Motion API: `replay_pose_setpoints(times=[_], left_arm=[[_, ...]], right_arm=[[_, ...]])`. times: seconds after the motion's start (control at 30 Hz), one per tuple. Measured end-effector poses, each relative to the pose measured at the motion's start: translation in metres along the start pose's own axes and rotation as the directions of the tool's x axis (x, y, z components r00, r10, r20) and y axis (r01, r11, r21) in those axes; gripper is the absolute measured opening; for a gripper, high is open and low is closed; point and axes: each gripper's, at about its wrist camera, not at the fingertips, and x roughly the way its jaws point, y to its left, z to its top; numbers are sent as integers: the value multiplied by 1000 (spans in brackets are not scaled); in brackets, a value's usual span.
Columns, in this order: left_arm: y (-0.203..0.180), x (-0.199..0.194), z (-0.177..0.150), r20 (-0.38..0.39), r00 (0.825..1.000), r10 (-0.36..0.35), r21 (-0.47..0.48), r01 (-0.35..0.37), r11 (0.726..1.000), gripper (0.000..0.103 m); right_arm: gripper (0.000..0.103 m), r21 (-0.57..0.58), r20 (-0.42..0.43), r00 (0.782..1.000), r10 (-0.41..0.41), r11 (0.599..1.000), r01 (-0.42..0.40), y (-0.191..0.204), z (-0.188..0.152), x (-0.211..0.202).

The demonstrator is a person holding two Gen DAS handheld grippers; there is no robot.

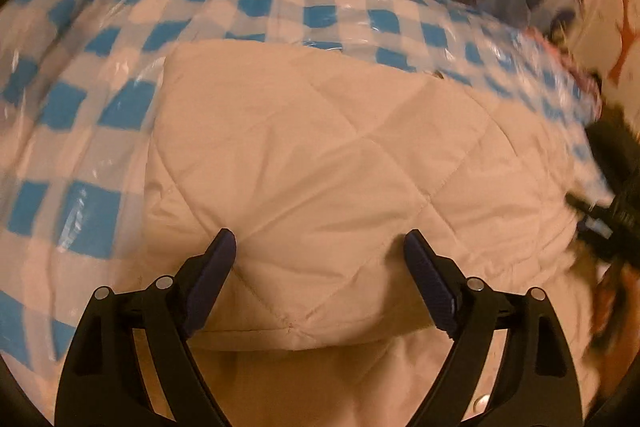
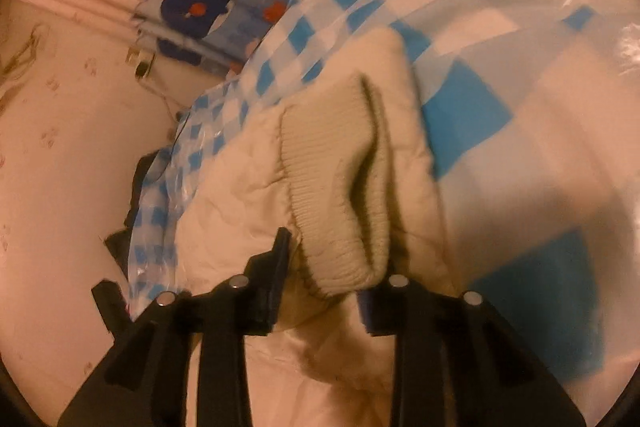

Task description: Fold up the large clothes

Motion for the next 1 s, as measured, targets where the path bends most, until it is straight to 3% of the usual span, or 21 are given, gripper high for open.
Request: replay_pose_setpoints(times=[0.07,0.13,0.2,0.27,0.33,0.4,0.47,0.5,0.57,0.63,0.73,0.8,0.93,1.0], left_arm=[[-3,-17,2,27,1000,-13,12,13,1000,82],[-1,-35,3,82,997,-12,11,11,1000,82],[6,-45,7,120,993,-1,4,0,1000,82],[17,-45,10,135,991,14,-28,-11,1000,82],[29,-36,12,116,993,23,-70,-15,997,82],[39,-18,8,65,997,31,-111,-24,994,82],[45,4,0,-4,999,39,-111,-39,993,86],[45,9,-4,-8,999,46,-96,-46,994,88],[45,5,-6,-8,999,39,-98,-40,994,88],[47,-14,-5,-26,999,24,-104,-26,994,88],[59,-61,-16,-15,999,36,-92,-37,995,88],[75,-101,-36,-13,999,48,-98,-49,994,88],[109,-158,-97,-67,995,71,-138,-80,987,88],[124,-177,-127,-101,991,88,-157,-103,982,88]], right_arm=[[48,15,85,995,-45,999,44,6,5,-24],[54,1,211,974,-77,997,79,19,11,-56],[64,-101,289,957,-30,993,61,43,11,-74],[70,-209,298,954,25,977,40,69,7,-74],[73,-302,236,970,57,953,17,91,1,-55],[73,-343,148,989,28,939,24,101,-6,-20],[73,-303,27,993,-117,945,120,84,-13,22],[73,-273,-21,991,-133,954,122,69,-16,35],[70,-234,-28,993,-111,967,101,58,-14,36],[71,-231,-22,996,-83,970,76,69,-6,11],[74,-209,-22,999,43,977,-46,75,-2,-46],[89,-202,-39,997,71,976,-77,69,-12,-84],[89,-193,-152,988,-40,981,10,37,-54,-128],[89,-129,-211,977,-44,992,17,11,-84,-151]])
